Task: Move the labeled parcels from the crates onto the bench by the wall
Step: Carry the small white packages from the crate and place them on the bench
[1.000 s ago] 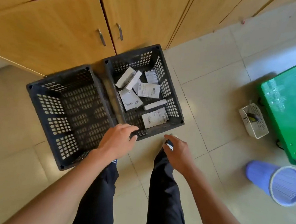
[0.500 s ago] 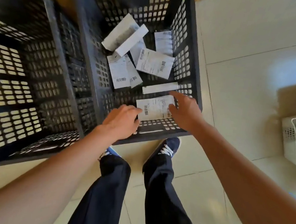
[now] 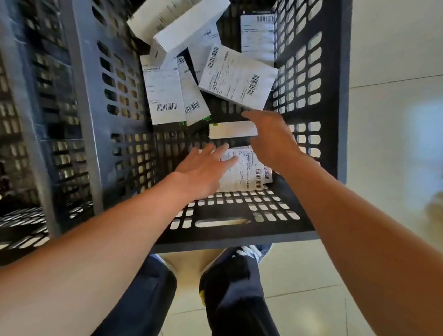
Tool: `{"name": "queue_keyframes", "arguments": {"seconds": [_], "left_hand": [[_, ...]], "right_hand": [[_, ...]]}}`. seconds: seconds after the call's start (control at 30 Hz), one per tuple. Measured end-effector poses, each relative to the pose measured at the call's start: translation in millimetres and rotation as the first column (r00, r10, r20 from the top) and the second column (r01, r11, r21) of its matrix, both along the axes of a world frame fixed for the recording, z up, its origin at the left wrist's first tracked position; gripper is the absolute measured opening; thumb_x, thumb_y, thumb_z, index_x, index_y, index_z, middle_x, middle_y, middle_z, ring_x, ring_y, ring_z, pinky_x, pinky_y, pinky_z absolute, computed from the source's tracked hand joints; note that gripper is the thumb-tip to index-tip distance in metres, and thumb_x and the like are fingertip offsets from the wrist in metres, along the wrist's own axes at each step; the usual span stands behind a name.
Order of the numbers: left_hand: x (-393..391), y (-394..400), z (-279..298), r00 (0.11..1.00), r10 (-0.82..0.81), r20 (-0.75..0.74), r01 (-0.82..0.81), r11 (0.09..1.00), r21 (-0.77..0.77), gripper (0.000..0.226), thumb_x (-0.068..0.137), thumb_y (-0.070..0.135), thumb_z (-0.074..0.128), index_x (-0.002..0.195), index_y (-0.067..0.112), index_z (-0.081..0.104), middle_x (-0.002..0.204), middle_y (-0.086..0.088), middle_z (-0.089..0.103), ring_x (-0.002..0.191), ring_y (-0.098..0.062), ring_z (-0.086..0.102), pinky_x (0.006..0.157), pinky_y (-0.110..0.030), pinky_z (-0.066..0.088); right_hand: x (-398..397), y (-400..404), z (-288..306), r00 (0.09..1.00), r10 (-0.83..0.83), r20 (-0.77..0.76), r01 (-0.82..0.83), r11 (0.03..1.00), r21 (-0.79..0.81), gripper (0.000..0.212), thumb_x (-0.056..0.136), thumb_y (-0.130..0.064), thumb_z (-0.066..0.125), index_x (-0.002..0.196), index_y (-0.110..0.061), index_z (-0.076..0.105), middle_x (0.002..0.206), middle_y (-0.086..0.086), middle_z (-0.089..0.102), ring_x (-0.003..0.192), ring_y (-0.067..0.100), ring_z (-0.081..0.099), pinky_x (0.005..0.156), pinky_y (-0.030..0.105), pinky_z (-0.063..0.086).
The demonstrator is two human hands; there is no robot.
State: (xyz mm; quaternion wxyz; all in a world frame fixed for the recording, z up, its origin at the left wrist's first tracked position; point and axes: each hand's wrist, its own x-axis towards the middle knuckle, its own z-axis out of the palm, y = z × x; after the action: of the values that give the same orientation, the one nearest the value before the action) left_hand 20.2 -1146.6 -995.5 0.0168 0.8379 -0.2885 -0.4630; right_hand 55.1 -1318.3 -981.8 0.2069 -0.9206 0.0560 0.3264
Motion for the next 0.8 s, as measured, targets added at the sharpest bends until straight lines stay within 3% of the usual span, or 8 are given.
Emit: {"name": "queue_keyframes", "arguments": {"seconds": [0.17, 0.3, 0.47, 0.6, 0.8], "left_hand": [[-6, 7, -21, 0.986, -0.114, 0.120, 0.115, 0.993, -0.002, 0.083, 0.097, 0.029, 0.061, 0.160, 0.028, 0.006, 0.169, -0.009, -0.004, 0.152, -0.033, 0.011, 0.117, -0.056, 0.021], [-15, 13, -31, 0.969, -0.162, 0.185, 0.164, 0.986, 0.003, 0.098, 0.093, 0.040, 0.066, 0.160, 0.026, -0.005, 0.168, -0.011, -0.013, 0.153, -0.034, 0.008, 0.116, -0.059, 0.019], [-12, 17, -35, 0.970, -0.129, 0.207, 0.134, 0.991, -0.010, 0.109, 0.088, 0.047, 0.070, 0.159, 0.024, -0.010, 0.167, -0.011, -0.013, 0.150, -0.034, 0.013, 0.113, -0.060, 0.026], [-15, 18, -36, 0.969, -0.100, 0.228, 0.106, 0.994, -0.017, 0.105, 0.089, 0.041, 0.068, 0.159, 0.023, -0.008, 0.166, -0.014, -0.006, 0.146, -0.036, 0.020, 0.110, -0.059, 0.032], [-16, 25, -25, 0.973, -0.059, 0.224, 0.056, 0.998, 0.022, 0.106, 0.085, 0.025, 0.071, 0.158, 0.023, -0.006, 0.163, -0.013, -0.003, 0.144, -0.037, 0.022, 0.110, -0.059, 0.032]], "right_hand": [[12, -6, -14, 0.992, 0.128, 0.016, -0.127, 0.990, -0.060, 0.050, 0.084, -0.001, 0.053, 0.131, -0.014, 0.061, 0.118, 0.018, 0.061, 0.110, 0.038, 0.057, 0.094, 0.047, 0.048], [11, -6, -15, 0.989, 0.134, 0.057, -0.127, 0.986, -0.108, 0.049, 0.087, -0.003, 0.053, 0.132, -0.021, 0.061, 0.118, 0.018, 0.058, 0.108, 0.037, 0.055, 0.091, 0.045, 0.048], [1, -4, -20, 0.986, 0.073, 0.151, -0.056, 0.991, -0.118, 0.054, 0.086, 0.007, 0.067, 0.130, -0.022, 0.064, 0.114, 0.014, 0.058, 0.097, 0.032, 0.063, 0.071, 0.039, 0.061], [-6, -6, -20, 0.971, 0.082, 0.224, -0.058, 0.992, -0.112, 0.044, 0.088, 0.003, 0.069, 0.127, -0.017, 0.066, 0.113, 0.014, 0.062, 0.104, 0.031, 0.060, 0.077, 0.035, 0.054], [-10, -5, -24, 0.967, 0.063, 0.247, -0.038, 0.994, -0.103, 0.046, 0.086, -0.007, 0.073, 0.128, -0.025, 0.064, 0.117, 0.007, 0.066, 0.114, 0.030, 0.052, 0.095, 0.039, 0.042]]}}
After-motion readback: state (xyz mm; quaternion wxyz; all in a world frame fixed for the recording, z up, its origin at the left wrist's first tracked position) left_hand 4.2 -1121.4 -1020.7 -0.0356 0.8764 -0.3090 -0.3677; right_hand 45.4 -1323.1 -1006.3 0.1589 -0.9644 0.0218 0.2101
